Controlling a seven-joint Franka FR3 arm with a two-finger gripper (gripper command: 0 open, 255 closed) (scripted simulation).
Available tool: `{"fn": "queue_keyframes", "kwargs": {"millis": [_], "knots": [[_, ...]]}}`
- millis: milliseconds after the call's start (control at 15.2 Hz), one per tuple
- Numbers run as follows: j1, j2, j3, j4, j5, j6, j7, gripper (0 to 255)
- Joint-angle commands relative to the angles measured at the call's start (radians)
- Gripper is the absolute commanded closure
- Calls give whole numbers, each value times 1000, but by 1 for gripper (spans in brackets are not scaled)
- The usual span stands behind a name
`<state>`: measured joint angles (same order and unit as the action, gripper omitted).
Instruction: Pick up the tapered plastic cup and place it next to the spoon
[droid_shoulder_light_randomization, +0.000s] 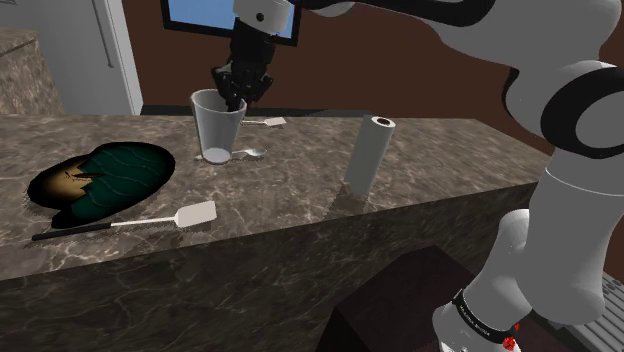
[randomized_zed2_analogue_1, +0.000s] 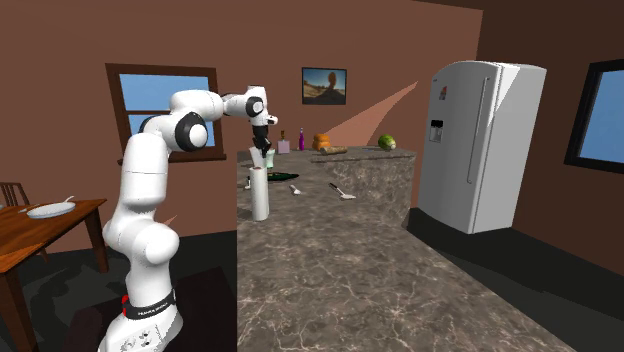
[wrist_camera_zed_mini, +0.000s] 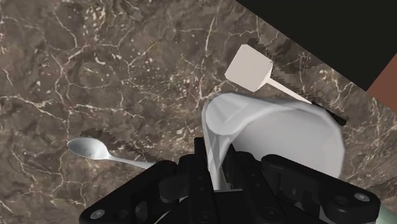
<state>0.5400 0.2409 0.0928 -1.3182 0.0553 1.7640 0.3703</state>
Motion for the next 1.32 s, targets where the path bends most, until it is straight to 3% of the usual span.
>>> {"fn": "queue_keyframes", "kwargs": {"millis": [0,1056,1254], "knots": [[1,-8,1,-39,1,31,0,255],[-1,-33,0,-289,8,256,-16,255],[-1,-33,0,-290,8,258,-17,255]]}}
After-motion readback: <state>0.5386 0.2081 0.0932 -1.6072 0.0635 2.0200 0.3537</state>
